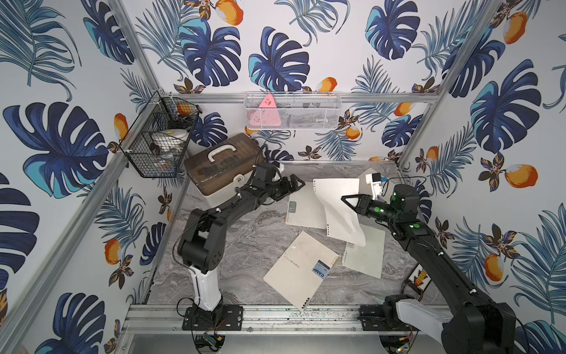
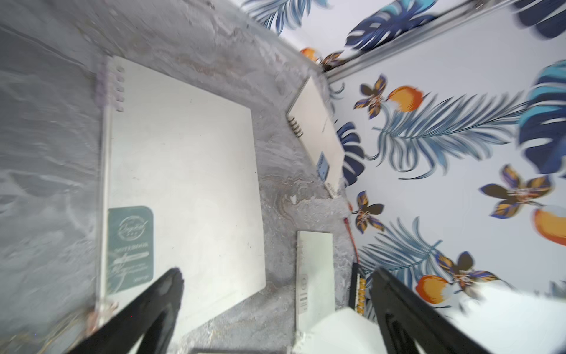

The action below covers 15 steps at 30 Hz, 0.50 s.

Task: Tear off pages from different notebooks
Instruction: Place the paper at the center of the board.

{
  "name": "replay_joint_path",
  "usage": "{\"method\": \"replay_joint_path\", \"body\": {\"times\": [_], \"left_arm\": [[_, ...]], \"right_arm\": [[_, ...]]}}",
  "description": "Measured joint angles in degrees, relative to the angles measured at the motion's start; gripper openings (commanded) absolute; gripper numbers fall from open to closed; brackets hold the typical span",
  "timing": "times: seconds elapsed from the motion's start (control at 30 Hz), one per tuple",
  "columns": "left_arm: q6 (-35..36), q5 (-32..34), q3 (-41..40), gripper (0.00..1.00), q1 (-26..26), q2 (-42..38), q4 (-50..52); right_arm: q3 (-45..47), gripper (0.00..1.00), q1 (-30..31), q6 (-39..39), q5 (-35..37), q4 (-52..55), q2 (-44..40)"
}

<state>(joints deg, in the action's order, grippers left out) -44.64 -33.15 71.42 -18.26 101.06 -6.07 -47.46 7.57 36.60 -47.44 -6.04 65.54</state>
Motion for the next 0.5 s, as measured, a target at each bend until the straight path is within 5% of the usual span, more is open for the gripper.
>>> {"method": "replay_joint_path", "body": {"times": [0.23, 0.5], "left_arm": [[5.44, -10.29, -19.08, 0.99, 2.58, -13.09, -10.99], [-5.99, -18.71, -32.13, 0.99, 7.37, -13.75, -39.58]], "right_arm": [[-3.41, 0.00, 12.50, 8.81, -7.23, -16.15, 8.90], [-4.55, 0.00, 16.68, 16.09, -10.71, -28.94, 15.26]]}}
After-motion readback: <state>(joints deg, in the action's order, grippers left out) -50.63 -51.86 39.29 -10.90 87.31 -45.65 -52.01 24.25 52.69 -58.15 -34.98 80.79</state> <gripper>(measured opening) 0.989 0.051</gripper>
